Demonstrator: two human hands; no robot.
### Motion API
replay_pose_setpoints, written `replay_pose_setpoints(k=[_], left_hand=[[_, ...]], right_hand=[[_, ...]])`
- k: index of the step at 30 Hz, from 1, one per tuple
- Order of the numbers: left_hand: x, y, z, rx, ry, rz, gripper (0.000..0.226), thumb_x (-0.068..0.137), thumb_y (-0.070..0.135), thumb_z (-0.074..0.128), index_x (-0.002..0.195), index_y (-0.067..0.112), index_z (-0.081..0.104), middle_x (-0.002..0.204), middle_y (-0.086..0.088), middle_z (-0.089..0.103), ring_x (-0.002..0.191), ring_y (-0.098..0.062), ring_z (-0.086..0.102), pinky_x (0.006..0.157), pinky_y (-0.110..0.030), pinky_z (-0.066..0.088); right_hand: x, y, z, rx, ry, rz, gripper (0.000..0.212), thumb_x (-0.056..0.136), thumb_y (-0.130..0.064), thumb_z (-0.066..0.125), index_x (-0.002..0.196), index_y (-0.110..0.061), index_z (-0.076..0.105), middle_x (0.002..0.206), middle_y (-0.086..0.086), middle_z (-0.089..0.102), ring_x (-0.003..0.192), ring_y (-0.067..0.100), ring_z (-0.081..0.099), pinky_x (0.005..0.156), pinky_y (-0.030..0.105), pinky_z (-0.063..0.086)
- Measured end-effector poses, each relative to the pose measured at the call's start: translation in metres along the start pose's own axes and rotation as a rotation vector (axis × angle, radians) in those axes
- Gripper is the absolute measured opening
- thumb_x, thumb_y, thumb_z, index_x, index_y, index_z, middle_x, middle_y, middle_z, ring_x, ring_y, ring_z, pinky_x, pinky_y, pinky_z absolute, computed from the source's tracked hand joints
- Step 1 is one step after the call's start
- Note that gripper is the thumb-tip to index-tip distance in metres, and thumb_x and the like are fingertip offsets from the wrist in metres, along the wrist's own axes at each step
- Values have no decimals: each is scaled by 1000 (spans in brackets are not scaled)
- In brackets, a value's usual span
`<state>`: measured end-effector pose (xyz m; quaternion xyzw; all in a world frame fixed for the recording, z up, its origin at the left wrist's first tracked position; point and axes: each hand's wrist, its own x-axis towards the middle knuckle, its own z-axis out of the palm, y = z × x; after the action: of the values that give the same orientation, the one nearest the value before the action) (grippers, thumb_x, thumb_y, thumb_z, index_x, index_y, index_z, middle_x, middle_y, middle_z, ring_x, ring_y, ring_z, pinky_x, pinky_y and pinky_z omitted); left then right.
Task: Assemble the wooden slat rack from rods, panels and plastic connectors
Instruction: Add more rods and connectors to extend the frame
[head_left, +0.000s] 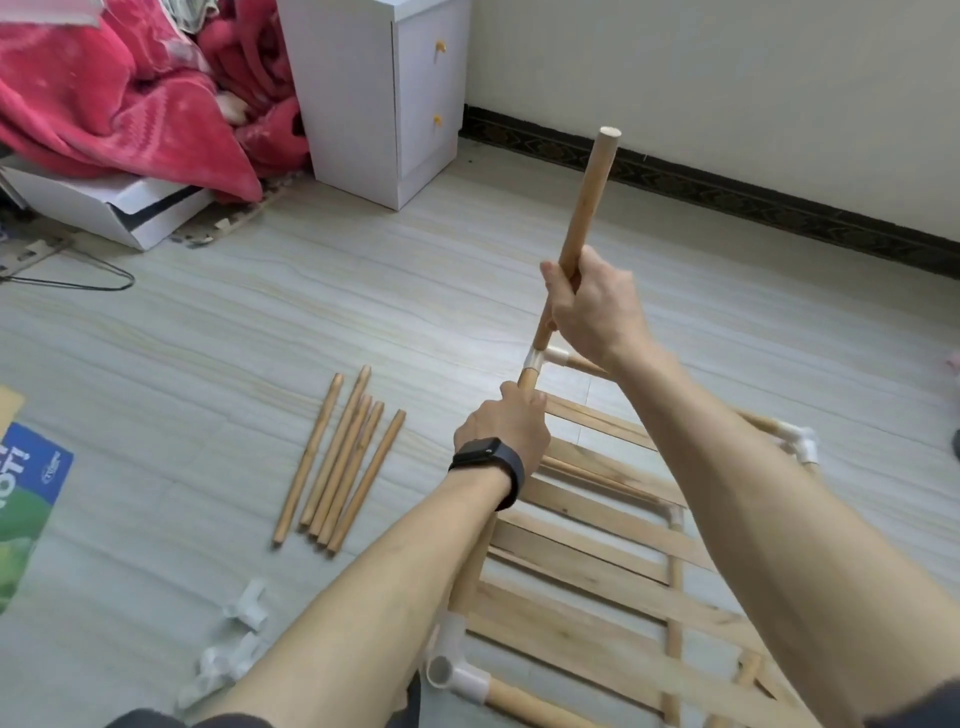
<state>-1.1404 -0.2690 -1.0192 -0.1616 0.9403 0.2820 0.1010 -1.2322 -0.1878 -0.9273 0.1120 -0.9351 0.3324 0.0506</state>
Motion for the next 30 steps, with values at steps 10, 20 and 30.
replay_pose_setpoints(k=[10,20,30], left_hand=[[-12,-5,5,24,-47,26,43,103,52,23,122,17,40,114,-10,64,99,-34,62,73,-39,37],[-46,-27,-7,112,-23,126,38,105,37,23,136,16,25,112,-8,66,101,-34,66,78,-42,46],[-48,-26,-6,92,32,172,34,106,35,25,129,11,32,110,-10,67,96,-34,67,74,-42,46]], right_hand=[[-25,2,13,61,97,45,30,105,-43,46,100,-14,51,75,10,64,70,35,64,68,55,53],[-40,-15,-20,-132,-267,182,52,99,-46,57,141,-16,52,118,3,68,111,26,63,96,44,51],[-23,-42,-26,167,121,-30,18,100,-31,63,106,-14,65,101,1,75,70,9,74,78,34,60]])
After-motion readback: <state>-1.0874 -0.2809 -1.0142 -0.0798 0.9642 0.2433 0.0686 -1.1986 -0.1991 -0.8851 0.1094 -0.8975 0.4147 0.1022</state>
